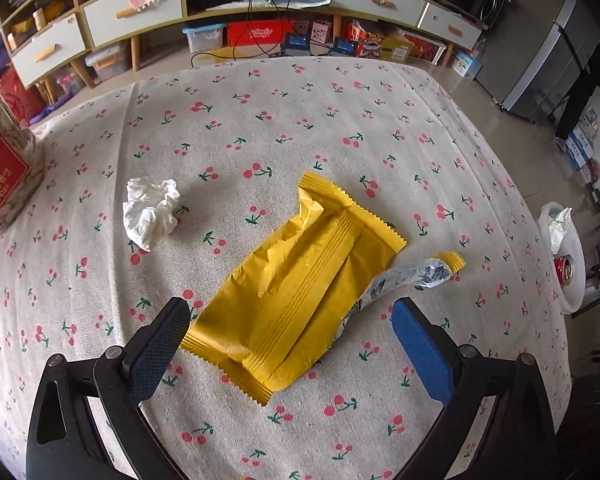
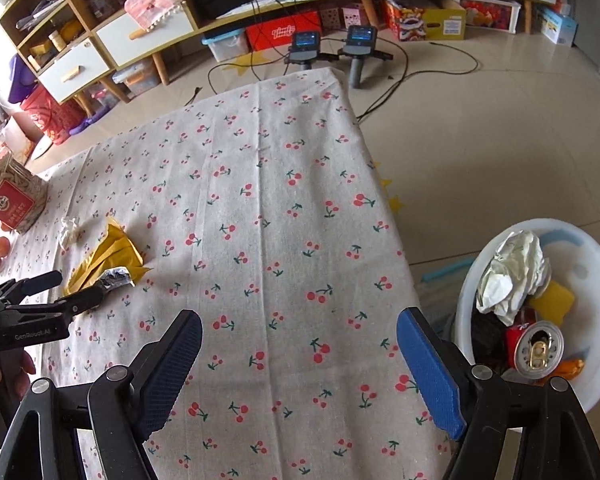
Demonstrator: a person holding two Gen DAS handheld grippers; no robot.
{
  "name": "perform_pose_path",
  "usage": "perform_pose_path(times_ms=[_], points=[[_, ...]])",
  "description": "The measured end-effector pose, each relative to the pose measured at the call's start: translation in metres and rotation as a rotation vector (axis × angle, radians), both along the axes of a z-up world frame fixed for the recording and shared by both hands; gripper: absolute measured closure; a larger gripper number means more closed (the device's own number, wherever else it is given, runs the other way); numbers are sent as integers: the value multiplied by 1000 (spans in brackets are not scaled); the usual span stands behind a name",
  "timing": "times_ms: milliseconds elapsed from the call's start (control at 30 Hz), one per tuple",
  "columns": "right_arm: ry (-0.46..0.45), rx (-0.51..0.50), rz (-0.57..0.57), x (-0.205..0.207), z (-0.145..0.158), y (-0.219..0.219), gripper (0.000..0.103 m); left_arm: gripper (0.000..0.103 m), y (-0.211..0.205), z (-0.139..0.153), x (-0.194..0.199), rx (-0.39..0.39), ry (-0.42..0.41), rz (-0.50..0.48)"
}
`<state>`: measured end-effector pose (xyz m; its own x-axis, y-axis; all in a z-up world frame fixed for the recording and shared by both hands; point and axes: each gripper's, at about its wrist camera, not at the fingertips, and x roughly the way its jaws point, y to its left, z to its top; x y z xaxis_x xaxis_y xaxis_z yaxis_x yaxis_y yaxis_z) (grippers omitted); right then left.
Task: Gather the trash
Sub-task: 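Grasp and lift the yellow snack bag with the left tool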
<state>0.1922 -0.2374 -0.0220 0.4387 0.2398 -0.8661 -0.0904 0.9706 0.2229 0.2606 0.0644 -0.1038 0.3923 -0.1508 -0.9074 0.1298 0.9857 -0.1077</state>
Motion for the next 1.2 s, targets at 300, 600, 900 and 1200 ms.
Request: perform_pose_path(times_ms=[300,600,900,1200], points=[[21,-55,55,4,-13,16,19,54,3,-1,-3,42,-1,27],[20,-73,114,0,-16,41,19,85,24,15,-25,-16,20,84],[-6,16,250,-11,-1,96,19,94,88,49,-67,-96,-2,227],[-13,-30,380,0,-13,178,19,95,169,65,-103,-112,-32,362]])
